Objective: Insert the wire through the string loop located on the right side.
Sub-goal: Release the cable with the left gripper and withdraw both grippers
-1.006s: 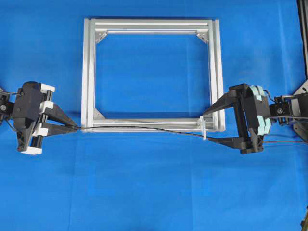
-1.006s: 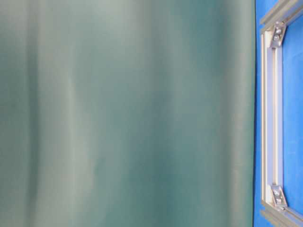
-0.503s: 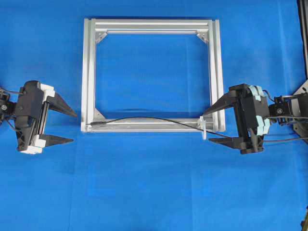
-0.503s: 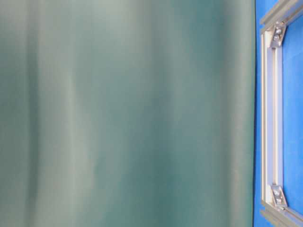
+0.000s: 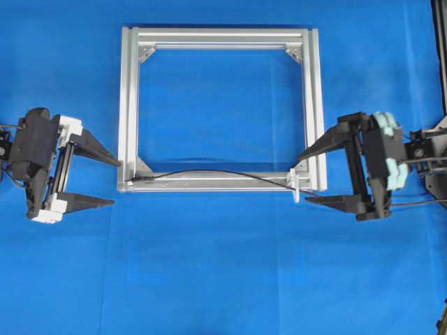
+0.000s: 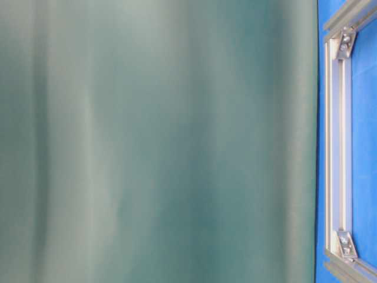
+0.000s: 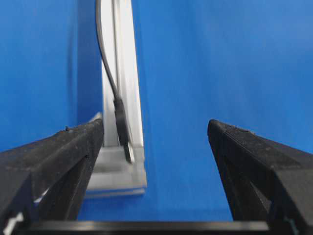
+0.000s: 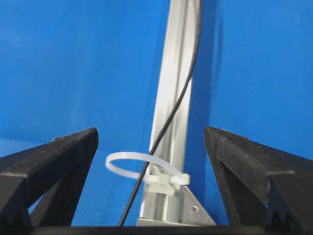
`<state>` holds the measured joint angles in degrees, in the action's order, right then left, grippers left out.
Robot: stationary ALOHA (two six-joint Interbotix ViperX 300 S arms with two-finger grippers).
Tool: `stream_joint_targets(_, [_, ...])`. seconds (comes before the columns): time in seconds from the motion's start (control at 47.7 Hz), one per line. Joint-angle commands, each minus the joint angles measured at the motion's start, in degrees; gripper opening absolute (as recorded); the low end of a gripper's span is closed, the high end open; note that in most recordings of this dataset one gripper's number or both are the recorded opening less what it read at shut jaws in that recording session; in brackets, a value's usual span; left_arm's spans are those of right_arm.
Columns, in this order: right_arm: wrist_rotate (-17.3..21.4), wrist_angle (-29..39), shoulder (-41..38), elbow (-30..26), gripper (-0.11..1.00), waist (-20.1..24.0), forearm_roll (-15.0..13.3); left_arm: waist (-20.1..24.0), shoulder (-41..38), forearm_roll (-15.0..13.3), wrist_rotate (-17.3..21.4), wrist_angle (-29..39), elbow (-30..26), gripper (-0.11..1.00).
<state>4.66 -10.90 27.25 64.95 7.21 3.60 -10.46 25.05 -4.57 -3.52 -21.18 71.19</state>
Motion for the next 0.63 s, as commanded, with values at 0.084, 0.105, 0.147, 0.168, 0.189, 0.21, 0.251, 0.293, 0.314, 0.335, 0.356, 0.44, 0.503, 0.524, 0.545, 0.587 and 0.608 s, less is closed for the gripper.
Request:
stream_joint_targets(0.084, [0.0,1.5,4.0,-0.4,0.93,-0.6,0.2,1.1,2.1,-0.1,0.1,0.7,-1.1,0.83])
stream_joint_targets(0.105, [0.1,1.5,4.4,-0.4,0.93,-0.6,0.1,1.2,2.2,-0.1,0.1,0.9,-1.1,0.83])
stream_joint_targets(0.147, [0.0,1.5,4.8,-0.1,0.93,-0.6,0.1,1.3,2.3,-0.1,0.1,1.2,-1.0,0.83])
stream_joint_targets(0.168, [0.0,1.5,4.9,0.0,0.93,-0.6,0.1,1.3,2.3,0.0,0.1,1.4,-1.0,0.83])
stream_joint_targets(0.189, [0.0,1.5,5.0,0.0,0.93,-0.6,0.2,1.3,2.3,0.0,0.1,1.5,-1.0,0.83])
stream_joint_targets(0.21, [0.0,1.5,5.1,0.1,0.93,-0.6,0.2,1.3,2.3,-0.1,0.1,1.6,-1.1,0.83])
stream_joint_targets(0.251, [0.0,1.6,5.0,0.0,0.93,-0.6,0.2,1.3,2.3,0.0,0.1,1.7,-1.0,0.83])
stream_joint_targets(0.293, [0.0,1.5,5.0,0.0,0.93,-0.6,0.1,1.3,2.3,0.0,0.1,1.8,-1.0,0.83])
stream_joint_targets(0.314, [0.0,1.5,5.0,0.0,0.93,-0.6,0.0,1.3,2.3,0.0,0.1,1.7,-1.0,0.83])
stream_joint_targets(0.335, [0.0,1.5,5.0,0.0,0.93,-0.6,0.0,1.3,2.3,-0.1,0.1,1.7,-1.0,0.82])
stream_joint_targets(0.356, [0.0,1.5,4.9,0.0,0.93,-0.6,0.0,1.3,2.3,0.0,0.1,1.8,-1.0,0.82])
stream_joint_targets(0.44, [0.0,1.5,4.9,0.0,0.93,-0.6,0.0,1.3,2.3,0.0,0.1,1.8,-1.0,0.82])
stream_joint_targets(0.503, [0.1,1.6,4.9,0.0,0.93,-0.6,0.0,1.3,2.3,0.0,0.1,1.8,-1.0,0.82])
stream_joint_targets(0.524, [0.0,1.6,4.9,0.0,0.93,-0.6,0.0,1.3,2.3,0.0,0.1,1.8,-1.0,0.82])
stream_joint_targets(0.545, [0.0,1.6,4.9,0.0,0.93,-0.6,0.0,1.3,2.3,0.0,0.1,1.8,-1.0,0.82])
stream_joint_targets(0.587, [0.0,1.6,4.9,0.0,0.93,-0.6,-0.1,1.3,2.3,0.0,0.1,1.8,-1.0,0.82])
stream_joint_targets(0.608, [0.0,1.6,4.9,0.0,0.93,-0.6,0.0,1.3,2.3,0.0,0.1,1.8,-1.0,0.82])
